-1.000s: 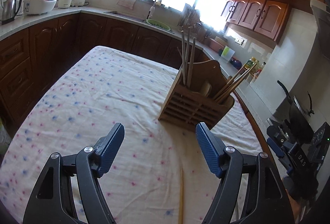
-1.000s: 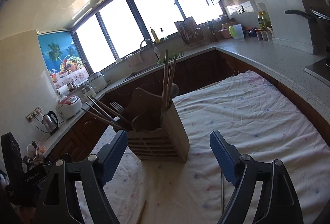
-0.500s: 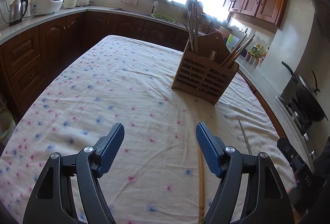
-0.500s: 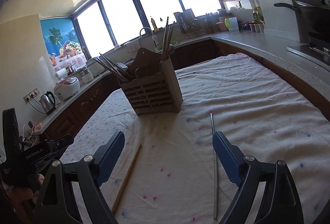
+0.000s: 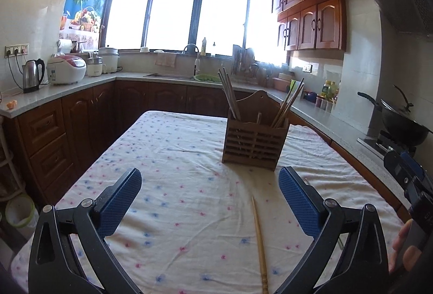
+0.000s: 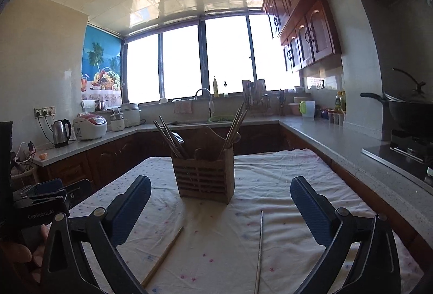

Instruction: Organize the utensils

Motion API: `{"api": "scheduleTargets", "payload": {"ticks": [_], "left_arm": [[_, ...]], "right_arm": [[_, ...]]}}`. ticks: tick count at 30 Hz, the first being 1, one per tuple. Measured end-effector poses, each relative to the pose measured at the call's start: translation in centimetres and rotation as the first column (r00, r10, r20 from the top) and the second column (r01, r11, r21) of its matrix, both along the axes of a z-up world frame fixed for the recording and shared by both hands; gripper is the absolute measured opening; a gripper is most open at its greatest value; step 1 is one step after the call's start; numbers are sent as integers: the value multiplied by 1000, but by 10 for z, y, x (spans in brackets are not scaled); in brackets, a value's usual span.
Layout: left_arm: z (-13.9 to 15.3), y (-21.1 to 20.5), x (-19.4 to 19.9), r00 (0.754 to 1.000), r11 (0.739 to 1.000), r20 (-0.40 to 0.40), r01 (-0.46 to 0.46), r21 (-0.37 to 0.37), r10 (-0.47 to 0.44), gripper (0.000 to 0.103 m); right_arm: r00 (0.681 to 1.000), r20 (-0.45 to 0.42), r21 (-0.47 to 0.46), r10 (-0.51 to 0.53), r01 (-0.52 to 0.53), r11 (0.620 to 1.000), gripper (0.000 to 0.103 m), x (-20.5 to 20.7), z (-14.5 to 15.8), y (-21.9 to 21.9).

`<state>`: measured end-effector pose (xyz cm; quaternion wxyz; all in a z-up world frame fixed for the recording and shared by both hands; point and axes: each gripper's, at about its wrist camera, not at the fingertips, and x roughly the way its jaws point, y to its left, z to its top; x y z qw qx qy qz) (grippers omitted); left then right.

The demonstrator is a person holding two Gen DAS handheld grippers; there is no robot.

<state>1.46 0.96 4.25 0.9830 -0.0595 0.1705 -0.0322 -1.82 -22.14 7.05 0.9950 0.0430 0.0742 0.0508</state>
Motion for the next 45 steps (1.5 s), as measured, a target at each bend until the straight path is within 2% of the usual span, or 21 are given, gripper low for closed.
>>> {"api": "scheduleTargets", "payload": {"ticks": [2,7,12,25,45], "left_arm": [[-6,0,-1,1000,1000,-23,-4,3,4,103],[-24,-2,-7,998,999,-49,-30,42,32,103],[-41,-3,-7,996,996,-73,-47,71,52,103],[-48,-14,-11,996,993,-84,-28,118,38,103],[-39,-20,-13,998,991,-56,-22,130,30,103]], "right_arm": [[1000,-6,2,-6,6,1000,103,-2,-6,0],[995,-99,-6,3,-4,1000,103,1,-33,2],[991,-137,-21,-2,-1,1000,103,-2,-47,0],[989,-144,4,-17,18,1000,103,-6,-54,-4],[991,-131,43,-19,25,999,103,-10,-54,-10]]}}
